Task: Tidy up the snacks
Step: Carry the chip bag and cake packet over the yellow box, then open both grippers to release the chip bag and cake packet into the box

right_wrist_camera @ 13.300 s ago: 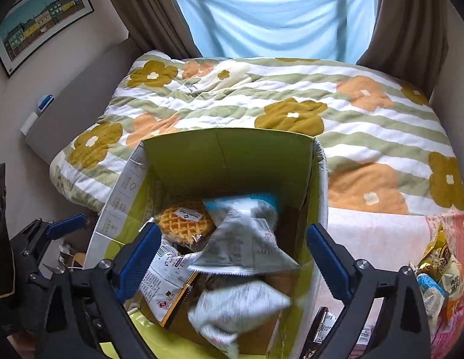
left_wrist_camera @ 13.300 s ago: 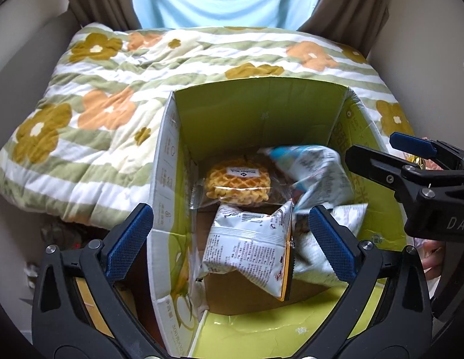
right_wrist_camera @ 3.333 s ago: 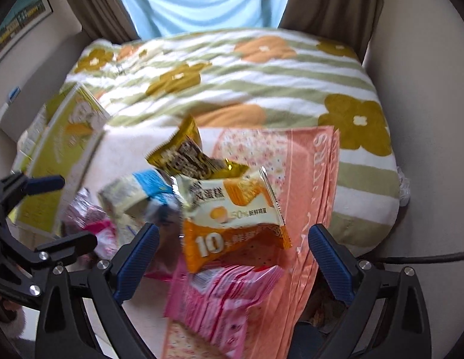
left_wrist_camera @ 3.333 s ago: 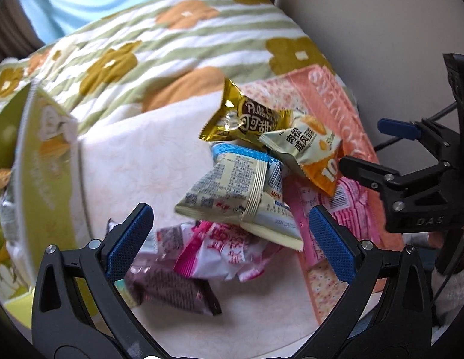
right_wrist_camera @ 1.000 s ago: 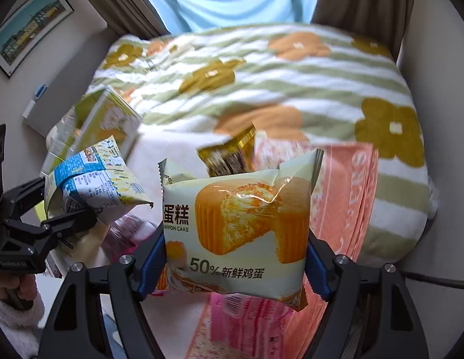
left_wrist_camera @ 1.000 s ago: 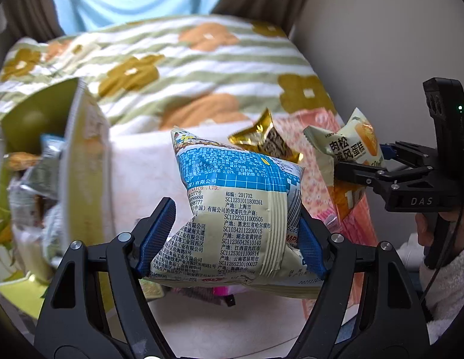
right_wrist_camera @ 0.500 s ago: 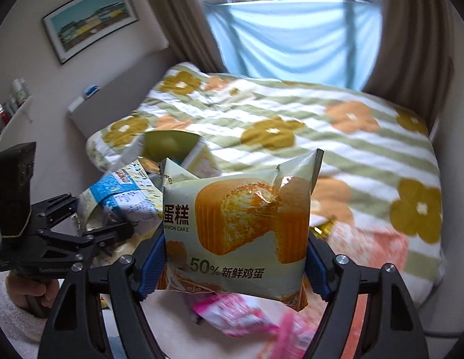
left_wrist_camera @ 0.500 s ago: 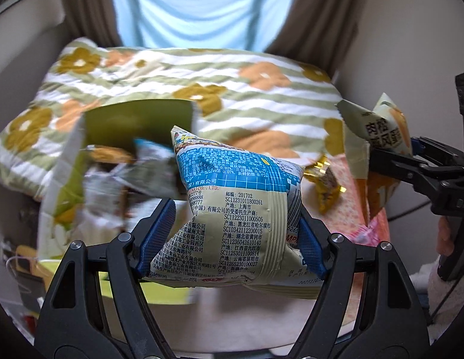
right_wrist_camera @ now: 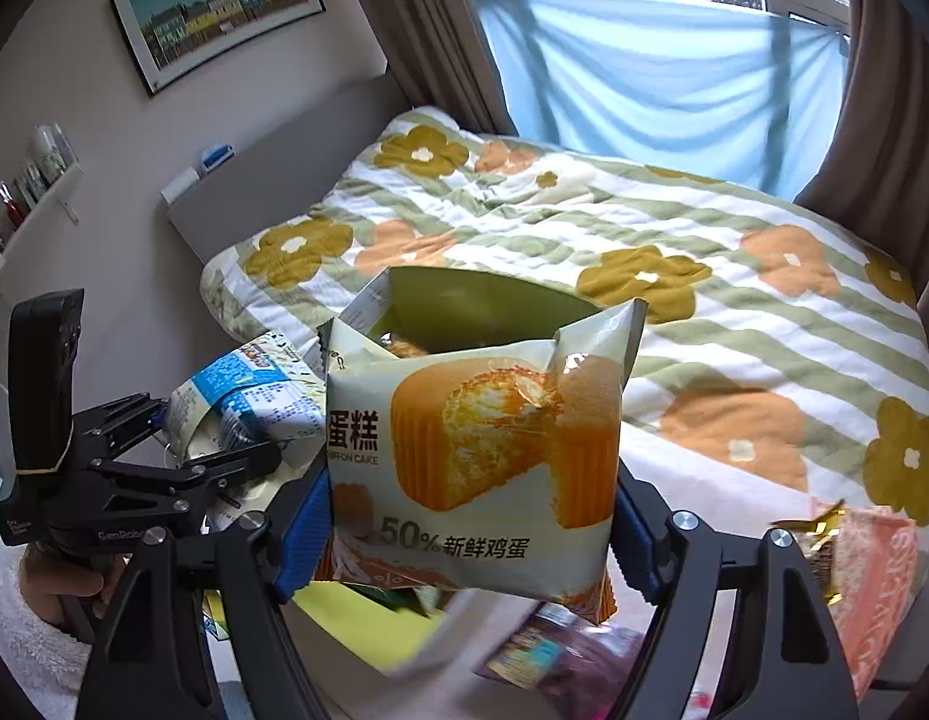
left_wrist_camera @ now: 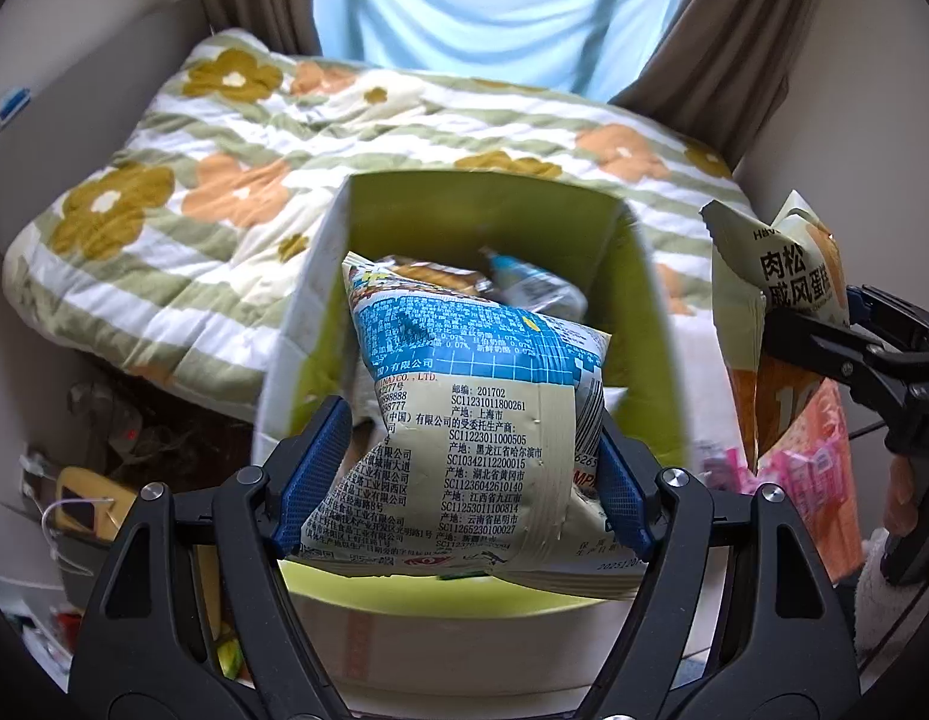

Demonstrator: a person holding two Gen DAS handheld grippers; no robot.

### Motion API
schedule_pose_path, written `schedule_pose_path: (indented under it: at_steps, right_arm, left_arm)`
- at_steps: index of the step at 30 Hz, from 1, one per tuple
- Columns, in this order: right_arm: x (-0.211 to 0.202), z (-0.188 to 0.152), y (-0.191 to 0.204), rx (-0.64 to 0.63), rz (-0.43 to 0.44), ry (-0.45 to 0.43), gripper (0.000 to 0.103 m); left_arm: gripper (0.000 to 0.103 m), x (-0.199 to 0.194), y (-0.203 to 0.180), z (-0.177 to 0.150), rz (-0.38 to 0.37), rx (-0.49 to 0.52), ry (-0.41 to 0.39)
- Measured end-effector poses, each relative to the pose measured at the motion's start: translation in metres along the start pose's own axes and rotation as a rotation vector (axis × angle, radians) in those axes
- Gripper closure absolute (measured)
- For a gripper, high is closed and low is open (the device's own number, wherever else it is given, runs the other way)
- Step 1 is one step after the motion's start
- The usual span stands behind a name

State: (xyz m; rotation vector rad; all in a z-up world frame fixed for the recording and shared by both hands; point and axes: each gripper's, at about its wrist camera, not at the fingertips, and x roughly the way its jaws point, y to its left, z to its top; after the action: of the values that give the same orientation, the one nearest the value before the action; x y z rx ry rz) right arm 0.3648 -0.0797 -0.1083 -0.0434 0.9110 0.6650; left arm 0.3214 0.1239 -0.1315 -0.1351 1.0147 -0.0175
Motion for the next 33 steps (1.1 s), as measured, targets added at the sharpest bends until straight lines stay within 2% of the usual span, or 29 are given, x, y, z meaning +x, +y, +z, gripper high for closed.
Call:
schedule_pose_path:
  at_steps: [5,12,17,22,25,27,29,33]
  right_arm:
    - [0.029,-0.003,0.023,0.034,-0.037,0.029,0.028]
    - [0.042,-0.018,0.032,0.152,-0.103,0.061,0.028]
    - [0.044,-0.024,0.036,0.199,-0.142,0.086,0.028]
    - [0.046,-0.029,0.035,0.22,-0.149,0.11,0.028]
    - [0.047,-0.029,0.035,0.224,-0.137,0.116,0.028]
    - [0.047,-0.029,0.035,0.222,-0.137,0.113,0.028]
    - [0.047,-0.031,0.034,0.225,-0.135,0.112,0.028]
    - [0.05,-0.037,0.034,0.232,-0.131,0.13,0.028]
  left_arm:
    - [0.028,0.023,0.028,0.003,-0.036,0.046,0.045]
    - [0.028,0.046,0.037,0.009,-0.08,0.135,0.086]
    - [0.028,0.056,0.038,0.016,-0.118,0.149,0.106]
    - [0.028,0.059,0.037,0.017,-0.121,0.135,0.111]
    - [0.019,0.058,0.036,0.016,-0.126,0.122,0.108]
    - [0.0,0.056,0.033,0.016,-0.097,0.146,0.1]
    - [0.0,0.051,0.033,0.015,-0.071,0.152,0.073]
    - [0.0,0.042,0.047,0.011,-0.08,0.089,0.061]
